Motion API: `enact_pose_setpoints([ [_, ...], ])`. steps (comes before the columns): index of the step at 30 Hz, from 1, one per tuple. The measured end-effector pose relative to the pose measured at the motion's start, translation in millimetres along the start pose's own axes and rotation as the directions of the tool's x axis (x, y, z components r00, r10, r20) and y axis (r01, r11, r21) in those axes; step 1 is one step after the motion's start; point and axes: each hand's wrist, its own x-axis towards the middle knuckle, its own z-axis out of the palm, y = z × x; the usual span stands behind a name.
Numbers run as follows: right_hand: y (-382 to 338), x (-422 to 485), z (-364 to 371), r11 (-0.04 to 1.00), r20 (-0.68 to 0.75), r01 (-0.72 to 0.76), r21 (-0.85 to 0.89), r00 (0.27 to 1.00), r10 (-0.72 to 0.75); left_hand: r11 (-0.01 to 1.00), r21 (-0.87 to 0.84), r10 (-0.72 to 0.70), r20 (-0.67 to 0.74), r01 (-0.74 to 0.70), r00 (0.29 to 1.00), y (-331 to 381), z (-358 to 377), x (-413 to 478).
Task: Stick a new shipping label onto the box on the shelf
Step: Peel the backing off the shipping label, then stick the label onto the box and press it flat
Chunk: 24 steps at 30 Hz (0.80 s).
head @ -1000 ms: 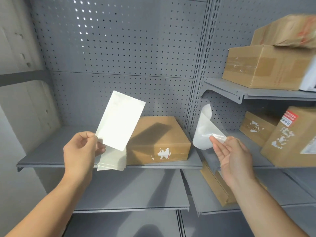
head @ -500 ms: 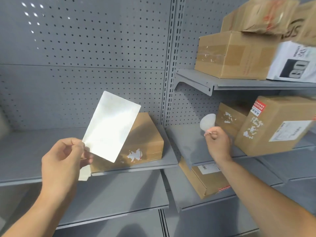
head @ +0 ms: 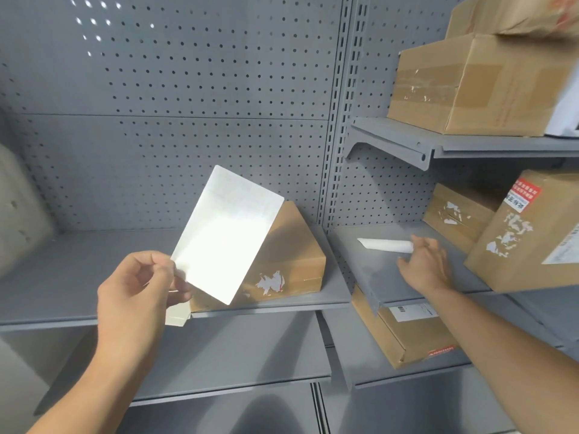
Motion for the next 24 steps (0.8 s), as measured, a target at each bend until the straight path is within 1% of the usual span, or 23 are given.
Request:
enact_pose_setpoints([
  [1,-1.0,-6.1,-1.8,1.0,-0.032,0.002,-0.013,0.999,-0.003,1.0,0.008,-0.003,0.006,0.003,1.0,-0.2,2.0,-1.2],
  [3,-5.4,-21.5,-9.5,0.999,-0.091,0.028,0.02,0.996,-0.026,1.0,0.027,0.001,0.023,-0.002,1.0,0.4,7.7,-4.8],
  [5,-16.2,-40.6,-20.8,0.99,-0.134,0.081,0.112,0.989,-0.066,0.998,0.068,0.014,0.037,-0.016,0.999,3.0,14.8,-9.5],
  [7,-33.5,-65.4,-35.0,0.949,-0.188,0.185,0.255,0.972,-0.139,0.994,0.101,0.025,0.044,-0.029,0.999,5.8,21.3,-14.1],
  [9,-57.3,-95.3,-51.2,0.863,-0.266,0.32,0.392,0.937,-0.227,0.993,0.113,0.024,0.047,-0.029,0.999,9.7,25.5,-16.6],
  [11,-84.7,-131.6,-69.4,0.758,-0.33,0.434,0.488,0.895,-0.3,0.995,0.102,0.013,0.052,-0.018,0.999,12.1,28.9,-19.1],
  [13,-113.0,-170.1,-86.5,0.631,-0.34,0.5,0.594,0.866,-0.366,0.995,0.094,0.032,0.058,-0.038,0.998,15.9,31.7,-22.8],
  [14,-126.5,-187.5,-92.5,0.575,-0.298,0.489,0.656,0.868,-0.398,0.993,0.098,0.055,0.061,-0.061,0.997,17.9,33.2,-25.5],
  [15,-139.8,-202.0,-95.7,0.54,-0.217,0.442,0.716,0.876,-0.431,0.991,0.105,0.081,0.065,-0.087,0.995,19.8,34.3,-28.8],
  [17,-164.2,-223.4,-97.0,0.506,0.006,0.263,0.822,0.883,-0.469,0.972,0.149,0.174,0.079,-0.184,0.982,20.5,33.2,-36.6],
  [18,-175.2,-229.9,-95.8,0.473,0.098,0.158,0.867,0.876,-0.472,0.947,0.193,0.244,0.094,-0.258,0.965,20.8,32.2,-41.9],
  [20,-193.7,-238.9,-96.2,0.36,0.202,-0.011,0.933,0.843,-0.498,0.863,0.258,0.413,0.136,-0.434,0.901,22.0,27.6,-52.9],
  [22,-206.9,-244.1,-98.1,0.231,0.222,-0.112,0.966,0.817,-0.532,0.755,0.275,0.559,0.206,-0.596,0.803,21.0,21.9,-58.0],
  [24,-215.0,-249.0,-101.7,0.15,0.264,-0.217,0.964,0.815,-0.516,0.668,0.254,0.634,0.297,-0.7,0.714,16.4,15.8,-56.5],
])
